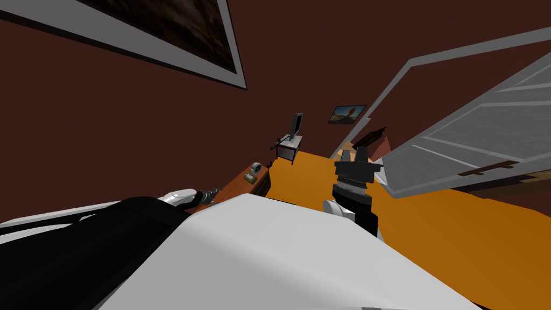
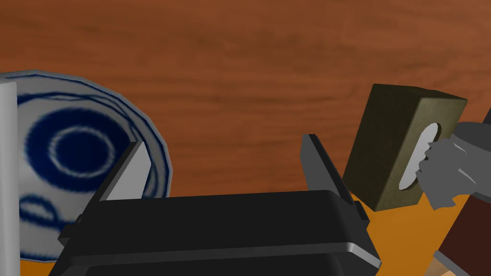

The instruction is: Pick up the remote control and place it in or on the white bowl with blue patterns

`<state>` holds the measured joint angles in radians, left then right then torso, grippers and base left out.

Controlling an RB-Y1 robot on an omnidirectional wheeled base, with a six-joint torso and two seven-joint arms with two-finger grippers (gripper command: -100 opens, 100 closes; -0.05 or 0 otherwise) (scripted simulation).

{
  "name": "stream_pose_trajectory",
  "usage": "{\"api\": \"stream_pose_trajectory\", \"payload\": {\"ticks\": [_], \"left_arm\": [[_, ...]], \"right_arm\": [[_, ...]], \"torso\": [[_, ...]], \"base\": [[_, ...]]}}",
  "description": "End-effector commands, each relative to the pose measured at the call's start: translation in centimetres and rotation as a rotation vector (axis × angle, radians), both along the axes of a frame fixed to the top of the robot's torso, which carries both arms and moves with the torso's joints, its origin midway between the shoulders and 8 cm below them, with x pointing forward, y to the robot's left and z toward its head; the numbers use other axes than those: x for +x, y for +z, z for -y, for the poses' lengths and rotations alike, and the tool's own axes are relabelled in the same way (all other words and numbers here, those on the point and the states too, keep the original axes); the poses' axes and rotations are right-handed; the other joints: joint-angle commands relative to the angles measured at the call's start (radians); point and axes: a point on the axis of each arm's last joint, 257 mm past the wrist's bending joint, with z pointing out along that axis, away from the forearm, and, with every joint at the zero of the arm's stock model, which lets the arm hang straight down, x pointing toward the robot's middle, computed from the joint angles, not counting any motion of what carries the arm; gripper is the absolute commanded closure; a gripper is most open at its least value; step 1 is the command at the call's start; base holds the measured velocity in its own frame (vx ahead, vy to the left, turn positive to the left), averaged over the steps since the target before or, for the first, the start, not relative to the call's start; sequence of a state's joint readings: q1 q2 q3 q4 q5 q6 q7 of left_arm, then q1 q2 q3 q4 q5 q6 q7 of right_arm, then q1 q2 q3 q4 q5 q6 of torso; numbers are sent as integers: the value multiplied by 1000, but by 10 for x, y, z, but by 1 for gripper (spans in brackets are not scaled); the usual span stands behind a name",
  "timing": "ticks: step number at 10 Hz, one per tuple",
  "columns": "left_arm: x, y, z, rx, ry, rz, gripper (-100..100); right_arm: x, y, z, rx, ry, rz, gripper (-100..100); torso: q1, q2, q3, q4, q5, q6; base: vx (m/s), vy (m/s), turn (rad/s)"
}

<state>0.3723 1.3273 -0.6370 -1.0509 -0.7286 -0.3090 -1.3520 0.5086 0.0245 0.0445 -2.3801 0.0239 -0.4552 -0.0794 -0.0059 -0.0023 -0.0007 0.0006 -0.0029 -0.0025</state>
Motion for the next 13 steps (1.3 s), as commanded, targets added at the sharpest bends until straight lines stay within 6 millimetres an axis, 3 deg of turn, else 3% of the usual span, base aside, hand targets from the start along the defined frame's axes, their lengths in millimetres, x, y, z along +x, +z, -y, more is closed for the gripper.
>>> {"api": "stream_pose_trajectory", "payload": {"ticks": [1, 3, 4, 5, 6, 7, 8, 10, 11, 13], "left_arm": [[0, 3, -8, -2, 69, 20, -100], [0, 3, -8, -20, 122, 30, -100], [24, 0, 6, -63, 102, 52, -100], [35, 2, 7, -59, 90, 61, -100], [33, 1, 6, -46, 67, 48, -100], [58, 0, 21, -101, 75, 75, -100], [69, 3, 21, -91, 54, 84, -100], [64, 1, 18, -69, 30, 59, -100], [88, 1, 34, -122, 40, 82, -100], [95, 3, 31, -97, 11, 74, -100]], "right_arm": [[0, 0, 0, 0, 0, 0, 0], [0, 0, 0, 0, 0, 0, 0], [0, 0, 0, 0, 0, 0, 0], [0, 0, 0, 0, 0, 0, 0], [0, 0, 0, 0, 0, 0, 0], [0, 0, 0, 0, 0, 0, 0], [0, 0, 0, 0, 0, 0, 0], [0, 0, 0, 0, 0, 0, 0], [0, 0, 0, 0, 0, 0, 0], [0, 0, 0, 0, 0, 0, 0]], "torso": [[0, 0, 0, 0, 0, 0], [0, 0, 0, 0, 0, 0], [0, 0, 0, 0, 0, 0], [1, 4, 2, 1, 0, 0], [1, 5, 3, 1, 0, 0], [0, 3, 2, 1, 0, 0], [1, 4, 2, 1, 0, -1], [0, 3, 2, 1, 0, 0], [0, 1, 1, 0, 0, 0], [0, 4, 2, 1, 0, 0]], "base": [[0, 0, 0], [0, 0, 0], [-79, 13, 118], [-84, 10, 60], [-30, 6, -10], [-61, 18, 117], [-64, 16, 59], [-18, 4, -15], [-50, 4, 117], [-55, 11, 25]]}}
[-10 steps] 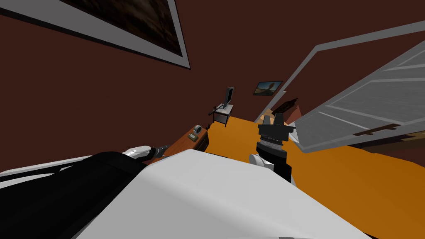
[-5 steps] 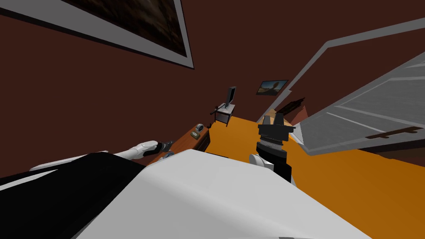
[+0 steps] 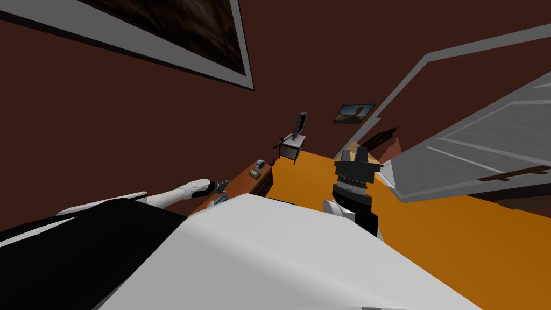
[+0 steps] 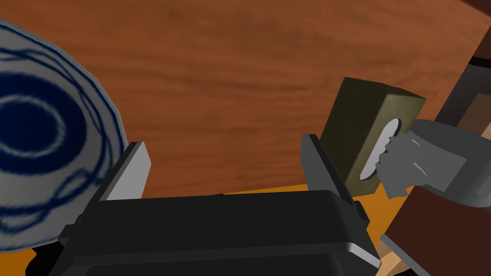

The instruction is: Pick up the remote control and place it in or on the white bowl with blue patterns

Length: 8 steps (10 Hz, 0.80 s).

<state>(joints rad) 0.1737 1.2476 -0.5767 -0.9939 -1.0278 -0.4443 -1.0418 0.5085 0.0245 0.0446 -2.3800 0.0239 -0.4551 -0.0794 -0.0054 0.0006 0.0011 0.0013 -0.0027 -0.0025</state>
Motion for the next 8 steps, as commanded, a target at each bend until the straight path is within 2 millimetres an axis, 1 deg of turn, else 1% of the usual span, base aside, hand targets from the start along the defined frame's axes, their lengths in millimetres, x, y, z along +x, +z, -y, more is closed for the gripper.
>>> {"api": "stream_pose_trajectory", "payload": {"ticks": [1, 2, 3, 5, 6, 7, 8], "left_arm": [[-1, -1, -3, 18, -27, -12, -100], [21, 0, 11, -30, -8, 5, -100], [31, 4, 11, -21, -23, 11, -100], [27, 2, 8, 8, -53, -8, -100], [47, 3, 22, -38, -42, 1, -100], [58, 8, 22, -25, -55, 11, -100], [56, 7, 19, -12, -60, 0, -100]], "right_arm": [[0, 0, 0, 0, 0, 0, 0], [0, 0, 0, 0, 0, 0, 0], [0, 0, 0, 0, 0, 0, 0], [0, 0, 0, 0, 0, 0, 0], [0, 0, 0, 0, 0, 0, 0], [0, 0, 0, 0, 0, 0, 0], [0, 0, 0, 0, 0, 0, 0]], "torso": [[0, 0, 0, 0, 0, 0], [0, -1, -1, 0, 0, 0], [0, 0, 0, 0, 0, 0], [0, 0, 0, 0, 0, 0], [-1, -2, -1, 0, 0, 0], [0, 0, 0, 0, 0, 0], [0, 1, 1, 0, 0, 0]], "base": [[-9, 6, -9], [-58, 16, 131], [-70, 20, 55], [-21, 5, -15], [-53, 18, 123], [-73, 19, 64], [-37, 6, -13]]}}
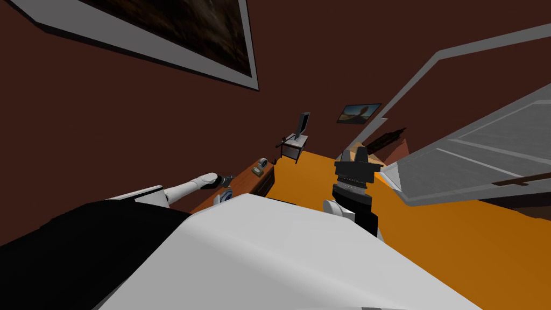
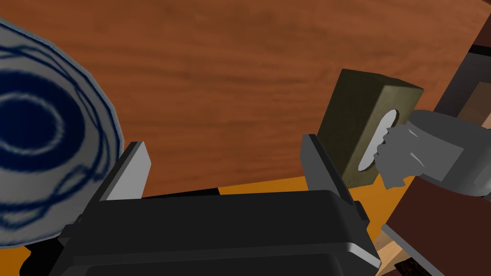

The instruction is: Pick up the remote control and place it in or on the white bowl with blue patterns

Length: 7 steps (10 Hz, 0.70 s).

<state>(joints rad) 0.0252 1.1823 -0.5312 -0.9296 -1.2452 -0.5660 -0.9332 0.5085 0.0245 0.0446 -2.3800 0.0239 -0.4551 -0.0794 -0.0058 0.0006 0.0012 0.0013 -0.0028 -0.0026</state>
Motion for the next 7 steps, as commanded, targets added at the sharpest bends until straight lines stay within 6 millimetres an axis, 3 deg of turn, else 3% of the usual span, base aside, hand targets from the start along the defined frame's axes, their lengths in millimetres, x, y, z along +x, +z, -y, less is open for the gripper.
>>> {"api": "stream_pose_trajectory", "payload": {"ticks": [1, 2, 3, 5, 6, 7], "left_arm": [[-1, 0, -2, 23, -16, -11, -100], [19, 2, 13, -21, -5, -4, -100], [30, 7, 12, -7, -15, 5, -100], [25, 5, 6, 26, -31, -15, -100], [43, 8, 20, -17, -14, -12, -100], [54, 14, 20, -2, -23, -1, -100]], "right_arm": [[0, 0, 0, 0, 0, 0, 0], [0, 0, 0, 0, 0, 0, 0], [0, 0, 0, 0, 0, 0, 0], [0, 0, 0, 0, 0, 0, 0], [0, 0, 0, 0, 0, 0, 0], [0, 0, 0, 0, 0, 0, 0]], "torso": [[0, 0, 0, 0, 0, 0], [-1, -2, -1, 0, 0, 0], [0, 0, 0, 0, 0, 0], [0, 0, 0, 0, 0, 0], [0, -2, -1, 0, 0, 0], [1, 0, 0, 0, 0, -1]], "base": [[-6, -2, -10], [-55, 12, 119], [-70, 12, 60], [-22, 7, -11], [-59, 22, 134], [-69, 15, 54]]}}
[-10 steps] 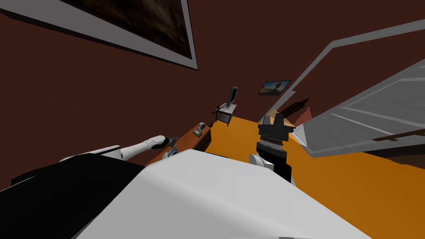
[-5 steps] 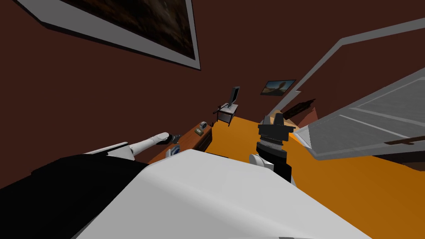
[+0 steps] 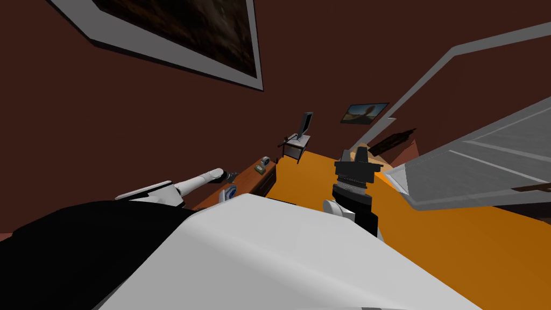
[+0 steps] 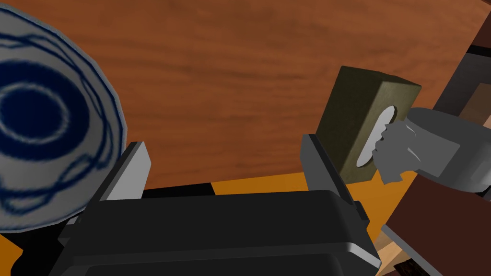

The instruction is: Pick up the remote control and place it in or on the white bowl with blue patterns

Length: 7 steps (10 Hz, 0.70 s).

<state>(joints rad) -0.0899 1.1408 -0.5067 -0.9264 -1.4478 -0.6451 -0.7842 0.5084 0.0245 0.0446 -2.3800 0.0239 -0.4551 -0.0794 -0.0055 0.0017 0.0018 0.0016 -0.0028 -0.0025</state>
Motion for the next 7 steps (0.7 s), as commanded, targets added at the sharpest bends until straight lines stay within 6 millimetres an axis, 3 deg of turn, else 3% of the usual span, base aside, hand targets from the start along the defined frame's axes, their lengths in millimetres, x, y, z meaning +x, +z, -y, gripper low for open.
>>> {"api": "stream_pose_trajectory", "payload": {"ticks": [1, 2, 3, 4, 6, 7], "left_arm": [[6, 3, -5, 22, -2, -9, -100], [4, 2, -8, 38, -13, -16, -100], [19, 4, 4, 0, 19, -18, -100], [31, 12, 4, 15, 8, -8, -100], [28, 11, -3, 54, -15, -24, -100], [45, 15, 10, 20, 7, -27, -100]], "right_arm": [[0, 0, 0, 0, 0, 0, 0], [0, 0, 0, 0, 0, 0, 0], [0, 0, 0, 0, 0, 0, 0], [0, 0, 0, 0, 0, 0, 0], [0, 0, 0, 0, 0, 0, 0], [0, 0, 0, 0, 0, 0, 0]], "torso": [[0, 0, 0, 0, 0, 0], [0, -1, -1, 0, 0, 0], [-1, -3, -2, -1, 0, 0], [0, -1, -1, 0, 0, -1], [0, -1, -1, 0, 0, 0], [-1, -3, -2, -1, 0, 0]], "base": [[-31, 6, -24], [-5, 3, -9], [-58, 24, 119], [-73, 20, 56], [-16, 3, -5], [-53, 19, 123]]}}
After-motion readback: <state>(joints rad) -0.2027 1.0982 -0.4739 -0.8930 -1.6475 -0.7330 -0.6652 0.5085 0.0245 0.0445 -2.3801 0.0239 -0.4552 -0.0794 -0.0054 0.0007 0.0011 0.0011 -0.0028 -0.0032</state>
